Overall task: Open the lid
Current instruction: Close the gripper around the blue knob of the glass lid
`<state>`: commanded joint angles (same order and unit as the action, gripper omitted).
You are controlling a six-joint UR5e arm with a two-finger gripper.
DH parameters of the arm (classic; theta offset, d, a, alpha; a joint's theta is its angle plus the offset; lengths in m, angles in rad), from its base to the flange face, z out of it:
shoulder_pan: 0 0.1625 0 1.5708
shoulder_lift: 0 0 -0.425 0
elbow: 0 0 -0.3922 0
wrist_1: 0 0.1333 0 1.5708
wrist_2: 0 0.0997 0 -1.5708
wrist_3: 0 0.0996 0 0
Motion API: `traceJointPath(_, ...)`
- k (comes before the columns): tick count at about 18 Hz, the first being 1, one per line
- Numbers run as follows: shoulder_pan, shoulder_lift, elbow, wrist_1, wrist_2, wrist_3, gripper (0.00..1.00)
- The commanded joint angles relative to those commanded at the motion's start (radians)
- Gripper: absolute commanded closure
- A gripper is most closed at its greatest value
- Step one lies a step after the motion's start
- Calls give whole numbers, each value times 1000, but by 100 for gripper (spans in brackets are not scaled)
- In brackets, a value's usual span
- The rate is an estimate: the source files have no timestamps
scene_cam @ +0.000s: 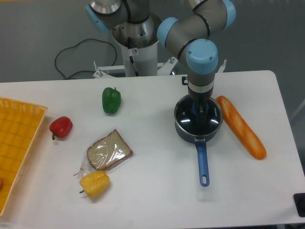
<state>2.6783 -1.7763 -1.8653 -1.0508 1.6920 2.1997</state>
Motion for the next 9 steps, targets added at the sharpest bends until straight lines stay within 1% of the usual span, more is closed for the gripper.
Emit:
traceJointPath(4,0,-3,3,0,-2,-2,4)
traceJointPath(9,-3,-8,14,0,-2,-8,15)
